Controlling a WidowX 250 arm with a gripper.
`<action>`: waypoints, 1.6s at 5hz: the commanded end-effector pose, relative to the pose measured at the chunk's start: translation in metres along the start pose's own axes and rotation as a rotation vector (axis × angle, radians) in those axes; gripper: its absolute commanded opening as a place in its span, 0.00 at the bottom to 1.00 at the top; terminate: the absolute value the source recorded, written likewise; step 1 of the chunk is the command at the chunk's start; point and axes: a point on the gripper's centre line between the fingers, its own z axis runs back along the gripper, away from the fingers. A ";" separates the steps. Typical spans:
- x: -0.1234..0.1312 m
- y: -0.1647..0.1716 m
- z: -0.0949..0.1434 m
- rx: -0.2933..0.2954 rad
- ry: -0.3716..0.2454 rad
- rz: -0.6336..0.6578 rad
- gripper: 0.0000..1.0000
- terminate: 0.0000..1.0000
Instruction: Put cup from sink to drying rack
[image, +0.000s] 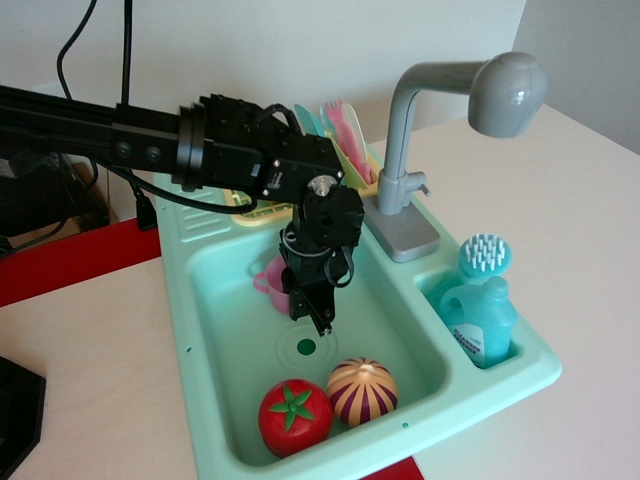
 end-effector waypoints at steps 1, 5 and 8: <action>0.005 0.009 0.064 0.001 -0.171 -0.017 0.00 0.00; 0.036 0.094 0.116 0.051 -0.225 0.148 0.00 0.00; 0.036 0.118 0.074 0.050 -0.144 0.188 0.00 0.00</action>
